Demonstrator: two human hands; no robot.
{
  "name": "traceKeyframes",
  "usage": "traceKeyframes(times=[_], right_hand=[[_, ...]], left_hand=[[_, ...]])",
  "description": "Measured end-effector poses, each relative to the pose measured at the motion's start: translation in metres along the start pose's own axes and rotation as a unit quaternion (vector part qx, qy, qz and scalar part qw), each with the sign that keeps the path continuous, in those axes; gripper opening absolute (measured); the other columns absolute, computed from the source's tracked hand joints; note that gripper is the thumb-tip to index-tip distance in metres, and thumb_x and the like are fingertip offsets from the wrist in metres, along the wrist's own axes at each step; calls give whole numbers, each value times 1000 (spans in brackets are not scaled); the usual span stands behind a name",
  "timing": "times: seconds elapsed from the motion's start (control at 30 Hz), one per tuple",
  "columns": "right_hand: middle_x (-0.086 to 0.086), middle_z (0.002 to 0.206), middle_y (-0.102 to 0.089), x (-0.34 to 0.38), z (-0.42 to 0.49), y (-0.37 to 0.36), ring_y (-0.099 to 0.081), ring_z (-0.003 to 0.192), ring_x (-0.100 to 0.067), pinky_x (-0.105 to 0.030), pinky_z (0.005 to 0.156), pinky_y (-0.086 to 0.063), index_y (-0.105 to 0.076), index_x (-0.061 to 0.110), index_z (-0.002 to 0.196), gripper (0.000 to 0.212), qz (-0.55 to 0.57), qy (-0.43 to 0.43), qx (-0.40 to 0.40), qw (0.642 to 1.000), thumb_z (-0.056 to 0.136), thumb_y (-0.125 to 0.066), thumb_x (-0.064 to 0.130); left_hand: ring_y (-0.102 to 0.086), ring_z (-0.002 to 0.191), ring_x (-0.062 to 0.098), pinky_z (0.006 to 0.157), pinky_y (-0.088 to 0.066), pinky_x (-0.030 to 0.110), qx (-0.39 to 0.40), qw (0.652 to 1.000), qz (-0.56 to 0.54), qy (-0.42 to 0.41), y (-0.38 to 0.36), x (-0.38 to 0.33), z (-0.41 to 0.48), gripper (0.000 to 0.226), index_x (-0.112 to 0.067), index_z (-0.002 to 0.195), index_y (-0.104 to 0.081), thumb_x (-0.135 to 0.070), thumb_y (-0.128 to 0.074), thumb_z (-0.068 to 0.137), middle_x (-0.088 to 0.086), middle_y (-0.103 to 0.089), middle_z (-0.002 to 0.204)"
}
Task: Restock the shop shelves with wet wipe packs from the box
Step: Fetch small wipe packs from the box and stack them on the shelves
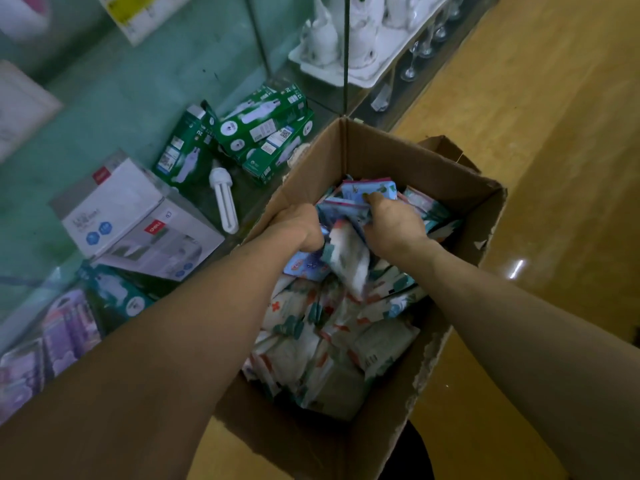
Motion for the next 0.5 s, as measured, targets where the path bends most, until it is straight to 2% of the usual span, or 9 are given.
traceKeyframes(times=[0.1, 0.2, 0.27, 0.37, 0.43, 0.5], right_hand=[[-17, 116, -60, 0, -11, 27, -57, 107, -37, -39, 80, -45, -46, 6, 121, 32, 56, -21, -39, 997, 94, -52, 22], [-15, 112, -59, -3, -23, 60, -58, 99, -37, -39, 76, -44, -46, 7, 120, 30, 114, -59, -69, 989, 94, -49, 22], [-14, 109, -59, -7, -34, 83, -59, 95, -35, -38, 74, -46, -44, 7, 120, 30, 155, -83, -71, 982, 94, -47, 22], [-13, 111, -59, -13, -54, 123, -60, 96, -33, -42, 81, -51, -41, 7, 123, 32, 182, -102, -85, 974, 96, -45, 23], [-11, 107, -55, -18, -69, 149, -56, 91, -29, -38, 76, -48, -40, 7, 126, 34, 193, -112, -91, 971, 97, -44, 23], [-10, 101, -51, -22, -84, 175, -52, 87, -27, -34, 70, -43, -41, 6, 125, 33, 192, -117, -106, 969, 97, -43, 23]], left_hand=[[-64, 97, 35, 69, -49, 31, -14, 1000, -26, -11, 21, -5, -15, 35, 0, 107, -64, -28, -66, 85, 21, -63, 112], [-66, 89, 33, 71, -55, 32, -45, 998, -47, -20, 47, -14, -33, 22, -6, 82, -57, -27, -63, 85, 19, -65, 106], [-67, 87, 32, 70, -56, 32, -62, 996, -49, -29, 66, -21, -47, 21, -7, 82, -54, -27, -62, 84, 18, -66, 104], [-68, 77, 28, 62, -55, 31, -65, 993, -88, -51, 95, -37, -70, 22, -3, 86, -62, -25, -62, 85, 16, -68, 95], [-69, 77, 27, 61, -52, 29, -71, 990, -106, -67, 115, -50, -87, 19, -6, 76, -60, -23, -62, 84, 15, -70, 91], [-69, 83, 29, 63, -50, 29, -88, 985, -117, -87, 136, -66, -103, 18, -6, 76, -60, -22, -62, 83, 17, -70, 94]])
Point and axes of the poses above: each hand's wrist, its own z-axis towards the middle knuckle, its own y-axis out of the back of the hand, x = y × z, the point moved 2 cm from there along z, towards the middle knuckle
